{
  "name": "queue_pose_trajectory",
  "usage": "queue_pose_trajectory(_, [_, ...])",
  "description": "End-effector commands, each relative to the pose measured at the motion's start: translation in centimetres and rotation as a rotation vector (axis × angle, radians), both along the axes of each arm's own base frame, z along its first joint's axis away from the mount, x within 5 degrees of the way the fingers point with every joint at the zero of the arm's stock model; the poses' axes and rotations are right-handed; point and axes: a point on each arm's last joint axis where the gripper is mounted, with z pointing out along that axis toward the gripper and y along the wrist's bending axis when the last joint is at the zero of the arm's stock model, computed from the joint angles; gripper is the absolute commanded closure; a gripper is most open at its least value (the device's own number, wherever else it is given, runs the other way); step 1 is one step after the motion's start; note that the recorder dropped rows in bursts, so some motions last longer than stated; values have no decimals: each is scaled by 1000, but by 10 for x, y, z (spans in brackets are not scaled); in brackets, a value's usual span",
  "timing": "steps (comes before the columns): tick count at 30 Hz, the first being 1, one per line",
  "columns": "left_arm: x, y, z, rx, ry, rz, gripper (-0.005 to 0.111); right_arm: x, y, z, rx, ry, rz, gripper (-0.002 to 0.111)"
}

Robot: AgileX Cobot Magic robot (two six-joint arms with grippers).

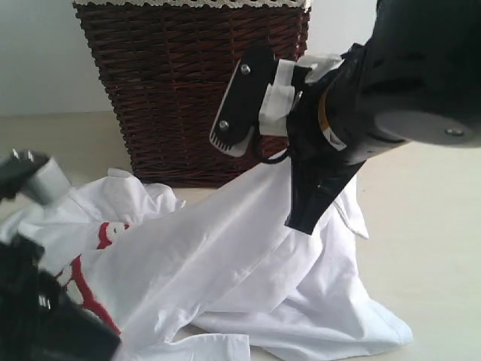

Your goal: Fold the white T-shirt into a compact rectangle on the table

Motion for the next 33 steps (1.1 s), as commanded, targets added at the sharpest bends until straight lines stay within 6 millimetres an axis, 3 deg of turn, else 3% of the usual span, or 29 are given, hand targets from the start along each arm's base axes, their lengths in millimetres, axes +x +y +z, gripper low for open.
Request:
queue_pose_trajectory(1, [-43,-32,-15,-250,0,-108,107,1,4,21,72,-6,4,108])
queue_pose_trajectory(5, [-50,-68,-26,-243,-133,-73,107,-5,10,25,123,73,25,108])
queue_pose_trajectory(11, [-46,-121,-65,-88,-460,38,107,-6,9,33,128,100,-2,108])
queue_pose_trajectory(19, [-19,-154,-97,14,-551,91,107,-5,4,47,212,128,-50,108])
queue_pose_trajectory(24, [-18,-188,-108,12,-551,-71,107,-5,5,57,273,152,-67,108])
queue_pose_trajectory(28, [-16,-194,-111,14,-542,-57,107,-4,7,67,300,132,-63,108])
queue_pose_trajectory(33, [18,-179,-117,54,-471,117,107,-8,9,82,365,176,-77,108])
